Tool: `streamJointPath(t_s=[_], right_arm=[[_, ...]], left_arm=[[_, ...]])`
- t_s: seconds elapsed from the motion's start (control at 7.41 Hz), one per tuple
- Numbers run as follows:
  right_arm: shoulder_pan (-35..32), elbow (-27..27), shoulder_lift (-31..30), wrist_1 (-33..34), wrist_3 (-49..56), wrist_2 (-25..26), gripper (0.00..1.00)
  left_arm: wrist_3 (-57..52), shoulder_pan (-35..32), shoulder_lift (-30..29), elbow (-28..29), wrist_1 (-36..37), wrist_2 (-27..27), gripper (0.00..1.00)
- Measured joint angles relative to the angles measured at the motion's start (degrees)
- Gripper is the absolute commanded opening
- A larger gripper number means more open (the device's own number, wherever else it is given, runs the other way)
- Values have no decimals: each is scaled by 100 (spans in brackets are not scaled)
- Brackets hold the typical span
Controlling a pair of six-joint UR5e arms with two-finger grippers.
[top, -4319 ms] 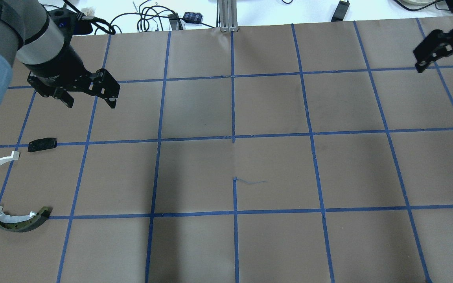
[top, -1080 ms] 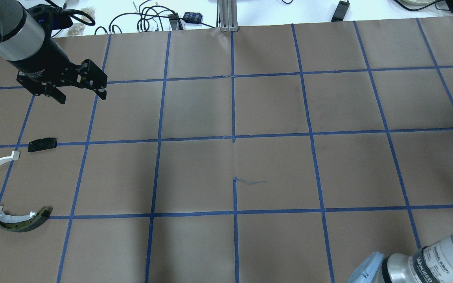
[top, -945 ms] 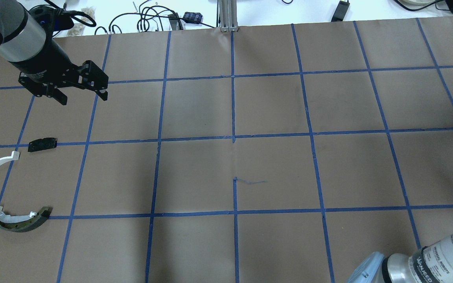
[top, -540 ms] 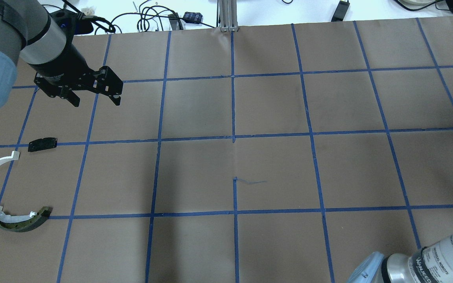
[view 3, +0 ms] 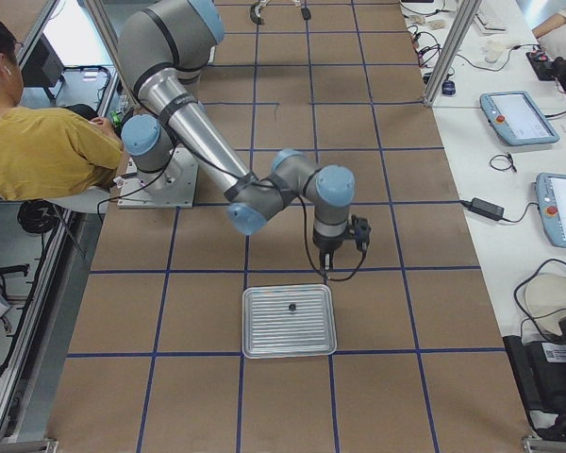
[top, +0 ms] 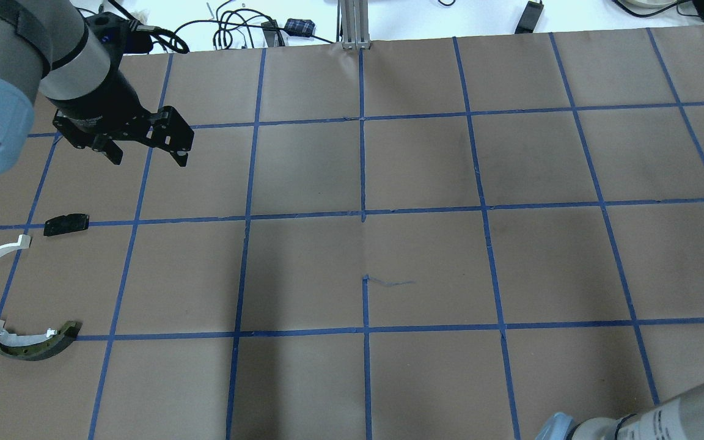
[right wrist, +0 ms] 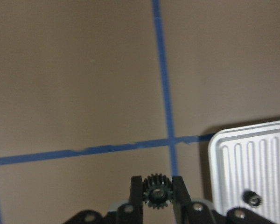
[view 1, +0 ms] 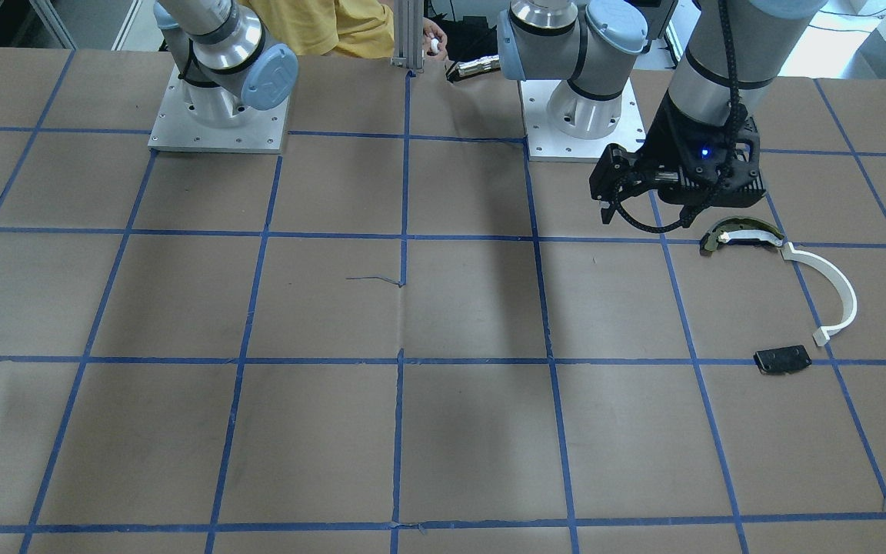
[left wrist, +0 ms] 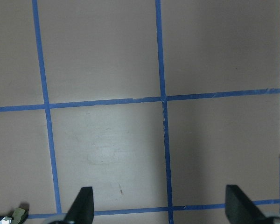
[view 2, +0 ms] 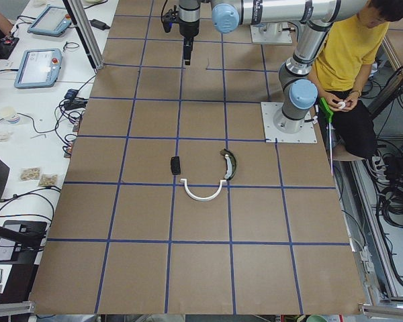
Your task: Place bearing gear from tray to pile
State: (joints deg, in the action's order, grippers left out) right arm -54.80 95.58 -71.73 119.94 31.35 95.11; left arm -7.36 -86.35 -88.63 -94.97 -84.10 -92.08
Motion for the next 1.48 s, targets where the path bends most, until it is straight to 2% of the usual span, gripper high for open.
streamJointPath(t_s=[0.27, 0.4, 0.54, 0.81, 0.94, 1.08, 1.21, 1.35, 1.48], right_arm=[[-1846, 414, -453, -352, -2115, -29, 0], [-2832, 520, -412, -265, -3083, -32, 2], [-3795, 548, -158, 109, -3679, -35, 11], [-5286, 471, 549, 883, -4734, -38, 7], [-5786, 415, 765, 1038, -5092, -89, 11], [-6106, 377, 853, 1086, -5242, -226, 25], [-6265, 387, 887, 1077, -5302, -391, 80], [-6321, 444, 908, 1089, -5330, -502, 100], [-6284, 499, 899, 1121, -5313, -535, 100]], left_arm=[[0, 19, 0, -25, -8, -12, 100], [3, 20, -1, -36, -10, -12, 100], [3, 24, 3, -40, -10, -14, 100], [2, 27, -1, -20, 4, -16, 100], [-2, 36, -12, 0, 30, -14, 100], [-7, 50, -44, -3, 54, -7, 100], [13, 60, -95, -5, 92, 11, 100], [30, 62, -129, -18, 209, 37, 100], [5, 67, -168, -78, 368, 67, 100]])
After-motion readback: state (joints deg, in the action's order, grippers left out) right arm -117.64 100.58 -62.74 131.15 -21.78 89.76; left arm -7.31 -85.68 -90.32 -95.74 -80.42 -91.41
